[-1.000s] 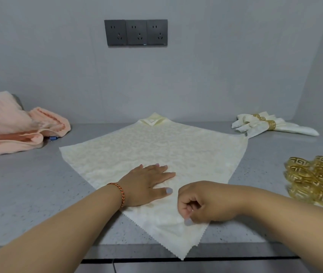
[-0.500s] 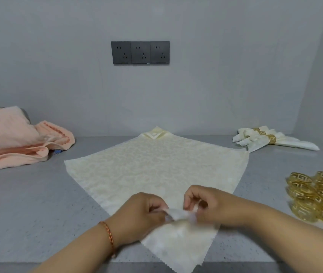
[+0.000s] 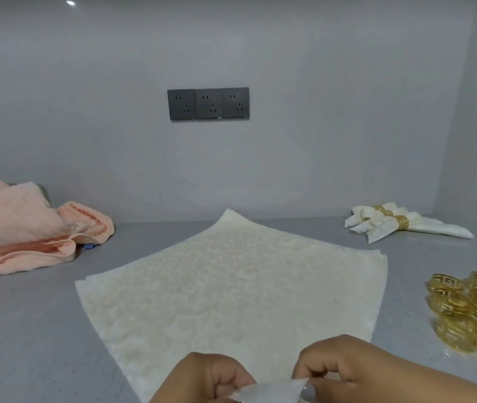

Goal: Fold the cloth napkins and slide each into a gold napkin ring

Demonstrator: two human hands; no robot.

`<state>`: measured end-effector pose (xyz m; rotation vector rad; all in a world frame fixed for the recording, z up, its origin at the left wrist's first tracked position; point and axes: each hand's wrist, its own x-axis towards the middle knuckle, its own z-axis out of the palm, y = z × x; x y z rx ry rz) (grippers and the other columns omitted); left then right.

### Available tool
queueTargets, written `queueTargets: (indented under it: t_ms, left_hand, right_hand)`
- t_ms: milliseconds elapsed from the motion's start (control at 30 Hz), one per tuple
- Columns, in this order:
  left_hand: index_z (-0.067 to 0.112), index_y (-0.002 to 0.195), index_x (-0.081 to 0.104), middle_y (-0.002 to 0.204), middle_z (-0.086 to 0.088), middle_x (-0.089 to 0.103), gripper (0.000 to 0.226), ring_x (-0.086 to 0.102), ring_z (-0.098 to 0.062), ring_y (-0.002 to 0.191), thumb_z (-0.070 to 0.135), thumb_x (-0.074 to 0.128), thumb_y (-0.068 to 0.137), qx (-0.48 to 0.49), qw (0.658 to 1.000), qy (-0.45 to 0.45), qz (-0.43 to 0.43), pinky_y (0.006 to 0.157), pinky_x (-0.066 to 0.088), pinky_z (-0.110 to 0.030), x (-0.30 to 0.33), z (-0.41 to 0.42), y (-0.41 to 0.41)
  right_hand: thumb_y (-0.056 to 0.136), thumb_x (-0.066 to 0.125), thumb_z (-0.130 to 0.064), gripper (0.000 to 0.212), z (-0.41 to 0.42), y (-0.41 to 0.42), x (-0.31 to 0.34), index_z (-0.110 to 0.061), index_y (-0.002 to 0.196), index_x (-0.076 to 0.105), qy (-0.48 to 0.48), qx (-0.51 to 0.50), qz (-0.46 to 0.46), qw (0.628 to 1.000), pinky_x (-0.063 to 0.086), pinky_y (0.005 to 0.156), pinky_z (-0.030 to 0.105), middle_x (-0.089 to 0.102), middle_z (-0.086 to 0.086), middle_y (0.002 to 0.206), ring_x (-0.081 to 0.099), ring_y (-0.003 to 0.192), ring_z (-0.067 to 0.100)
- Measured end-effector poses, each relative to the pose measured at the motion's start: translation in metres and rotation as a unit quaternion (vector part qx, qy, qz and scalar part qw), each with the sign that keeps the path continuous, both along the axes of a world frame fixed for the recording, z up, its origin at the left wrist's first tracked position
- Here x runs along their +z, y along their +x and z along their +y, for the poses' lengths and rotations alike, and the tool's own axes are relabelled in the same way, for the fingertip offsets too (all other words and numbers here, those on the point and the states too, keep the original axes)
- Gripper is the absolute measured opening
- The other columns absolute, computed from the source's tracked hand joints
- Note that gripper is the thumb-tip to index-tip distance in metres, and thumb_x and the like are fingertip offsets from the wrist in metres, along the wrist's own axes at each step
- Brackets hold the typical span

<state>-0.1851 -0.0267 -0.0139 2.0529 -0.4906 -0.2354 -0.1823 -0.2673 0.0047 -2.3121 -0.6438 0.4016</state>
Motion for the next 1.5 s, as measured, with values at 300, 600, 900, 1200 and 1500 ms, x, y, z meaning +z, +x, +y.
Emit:
queueTargets:
  t_ms: [300, 600, 900, 1200, 1500]
  left_hand:
    - [0.014, 0.05, 0.051, 0.049, 0.003, 0.042, 0.04, 0.038, -0.012, 0.048, 0.023, 0.079, 0.077, 0.103, 0.993, -0.039, -0.035, 0.048, 0.027, -0.021, 0.07, 0.014, 0.093]
    - [0.019, 0.054, 0.034, 0.055, 0.003, 0.037, 0.048, 0.036, -0.011, 0.05, 0.026, 0.072, 0.083, 0.203, 0.962, 0.182, -0.031, 0.057, 0.032, -0.021, 0.015, 0.003, 0.299]
    - [0.008, 0.103, 0.066, 0.103, -0.006, 0.069, 0.029, 0.064, -0.023, 0.098, 0.031, 0.067, 0.086, 0.29, 0.934, 0.21, 0.004, 0.09, 0.052, -0.034, -0.015, -0.01, 0.436]
    - [0.02, 0.073, 0.051, 0.082, 0.001, 0.06, 0.019, 0.061, -0.025, 0.091, 0.031, 0.064, 0.082, 0.302, 0.923, 0.237, 0.003, 0.093, 0.049, -0.04, -0.026, -0.016, 0.484]
    - [0.009, 0.107, 0.051, 0.114, -0.008, 0.058, 0.03, 0.057, -0.031, 0.112, 0.032, 0.061, 0.09, 0.234, 0.925, 0.297, 0.017, 0.088, 0.049, -0.036, -0.009, -0.039, 0.488]
  right_hand:
    - [0.09, 0.063, -0.032, 0.044, 0.014, 0.104, 0.061, -0.021, 0.054, 0.042, 0.133, -0.154, -0.099, 0.974, 0.022, 0.044, 0.019, 0.035, -0.007, 0.052, 0.027, 0.047, 0.009]
    - [0.089, 0.064, -0.023, 0.05, 0.022, 0.308, -0.005, -0.018, 0.05, 0.034, -0.042, -0.269, -0.077, 0.959, 0.032, 0.059, 0.024, 0.036, -0.001, 0.05, 0.035, 0.048, 0.015]
    - [0.094, 0.057, -0.029, 0.042, 0.036, 0.432, -0.034, -0.019, 0.058, 0.038, -0.121, -0.325, -0.137, 0.928, 0.035, 0.06, 0.024, 0.042, -0.002, 0.06, 0.042, 0.059, 0.017]
    - [0.095, 0.052, -0.032, 0.019, 0.041, 0.477, -0.044, -0.015, 0.088, 0.05, -0.18, -0.329, -0.18, 0.91, 0.043, 0.074, 0.031, 0.061, 0.005, 0.099, 0.057, 0.097, 0.025]
    - [0.095, 0.049, -0.036, 0.022, 0.039, 0.478, -0.059, -0.015, 0.097, 0.052, -0.156, -0.347, -0.223, 0.898, 0.041, 0.074, 0.03, 0.059, 0.004, 0.104, 0.056, 0.099, 0.024]
